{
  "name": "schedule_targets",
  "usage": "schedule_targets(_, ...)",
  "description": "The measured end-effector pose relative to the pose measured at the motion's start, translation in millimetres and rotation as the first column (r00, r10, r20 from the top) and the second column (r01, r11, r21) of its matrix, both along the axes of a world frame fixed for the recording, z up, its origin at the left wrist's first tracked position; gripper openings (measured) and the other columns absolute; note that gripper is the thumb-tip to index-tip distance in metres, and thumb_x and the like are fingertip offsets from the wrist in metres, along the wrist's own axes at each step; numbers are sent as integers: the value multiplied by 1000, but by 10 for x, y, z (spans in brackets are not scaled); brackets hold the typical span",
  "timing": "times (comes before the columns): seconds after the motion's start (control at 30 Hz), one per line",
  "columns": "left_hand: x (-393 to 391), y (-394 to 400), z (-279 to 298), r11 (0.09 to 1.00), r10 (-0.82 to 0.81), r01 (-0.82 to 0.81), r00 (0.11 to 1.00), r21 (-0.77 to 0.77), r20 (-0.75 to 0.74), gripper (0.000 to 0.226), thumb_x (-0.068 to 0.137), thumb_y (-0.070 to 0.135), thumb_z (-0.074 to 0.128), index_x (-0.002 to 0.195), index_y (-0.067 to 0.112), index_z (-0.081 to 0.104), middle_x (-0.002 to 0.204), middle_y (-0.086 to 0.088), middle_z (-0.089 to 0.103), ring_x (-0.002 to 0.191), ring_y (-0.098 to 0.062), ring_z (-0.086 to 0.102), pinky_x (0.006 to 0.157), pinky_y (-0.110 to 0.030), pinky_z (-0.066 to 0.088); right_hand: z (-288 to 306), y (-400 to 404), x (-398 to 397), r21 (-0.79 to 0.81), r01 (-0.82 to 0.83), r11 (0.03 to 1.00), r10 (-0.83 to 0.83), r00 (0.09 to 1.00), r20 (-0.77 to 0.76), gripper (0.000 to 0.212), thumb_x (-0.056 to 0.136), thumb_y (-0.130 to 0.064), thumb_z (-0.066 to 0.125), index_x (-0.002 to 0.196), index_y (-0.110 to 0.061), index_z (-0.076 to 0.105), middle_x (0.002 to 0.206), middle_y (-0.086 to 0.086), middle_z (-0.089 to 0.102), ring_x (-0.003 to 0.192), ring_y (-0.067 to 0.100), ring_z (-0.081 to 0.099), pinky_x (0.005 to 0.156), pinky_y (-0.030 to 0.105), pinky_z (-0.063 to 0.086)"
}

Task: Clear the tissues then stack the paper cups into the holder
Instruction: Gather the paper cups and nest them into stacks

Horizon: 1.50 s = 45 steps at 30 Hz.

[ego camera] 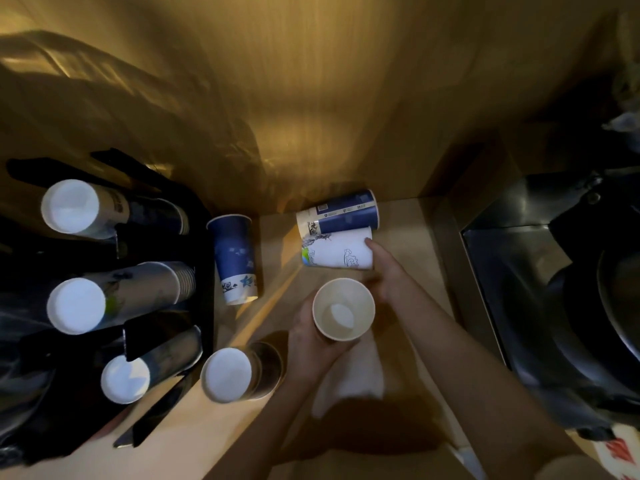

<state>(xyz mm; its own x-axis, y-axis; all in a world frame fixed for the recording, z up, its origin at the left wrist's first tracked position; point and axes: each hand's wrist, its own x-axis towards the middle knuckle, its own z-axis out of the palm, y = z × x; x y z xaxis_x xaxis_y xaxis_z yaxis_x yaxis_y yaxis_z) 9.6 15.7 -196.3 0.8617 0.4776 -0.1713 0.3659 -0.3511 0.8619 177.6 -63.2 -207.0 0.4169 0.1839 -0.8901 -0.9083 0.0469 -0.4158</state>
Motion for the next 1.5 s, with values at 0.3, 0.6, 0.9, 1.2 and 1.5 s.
schedule_targets(0.3, -26, 12, -1, 1000, -25, 25, 999, -3, 34, 78, 50, 42, 84, 110, 54, 35, 115, 16, 52, 105, 1, 51, 80, 3, 35, -94, -11, -10, -14, 119, 993, -118, 990, 79, 37, 69, -39, 74, 83, -8, 59, 72, 10, 65, 52, 17, 58, 55, 28, 55)
schedule_targets(0.6, -41, -20, 174, 999, -34, 35, 999, -40, 16, 82, 47, 47, 80, 117, 35, 39, 112, 15, 49, 98, 2, 47, 76, -11, 35, 653, -317, -269, -269, 250, 930, 2, 729, 685, 52, 58, -42, 81, 94, -8, 66, 94, 9, 72, 87, 18, 70, 78, 31, 56)
schedule_targets(0.9, -55, 17, 192, 996, -77, 78, 997, -38, 34, 84, 46, 53, 75, 119, 28, 43, 110, 11, 53, 97, -6, 53, 67, -3, 36, 1261, -659, -960, -446, -25, 895, 441, 213, 872, 74, 64, -35, 80, 128, -27, 43, 112, -29, 48, 101, -10, 52, 82, 2, 44)
schedule_targets(1.2, -65, -29, 192, 999, -38, 38, 999, -38, -11, 84, 56, 31, 85, 127, 24, 40, 122, 2, 57, 102, -6, 49, 82, -23, 38, 990, -594, -1214, -791, -143, 595, 795, -41, 605, 89, 63, -50, 70, 137, -20, 33, 133, 4, 54, 120, 22, 51, 97, 32, 43)
schedule_targets(1.5, 3, -103, 207, 998, -59, 59, 998, -17, -8, 82, 57, 30, 85, 125, 19, 41, 115, 4, 52, 101, -8, 46, 81, -25, 36, 605, -709, -1314, -763, -261, 591, 806, 154, 571, 74, 82, -46, 59, 142, -20, 26, 142, 4, 44, 128, 20, 41, 107, 34, 36)
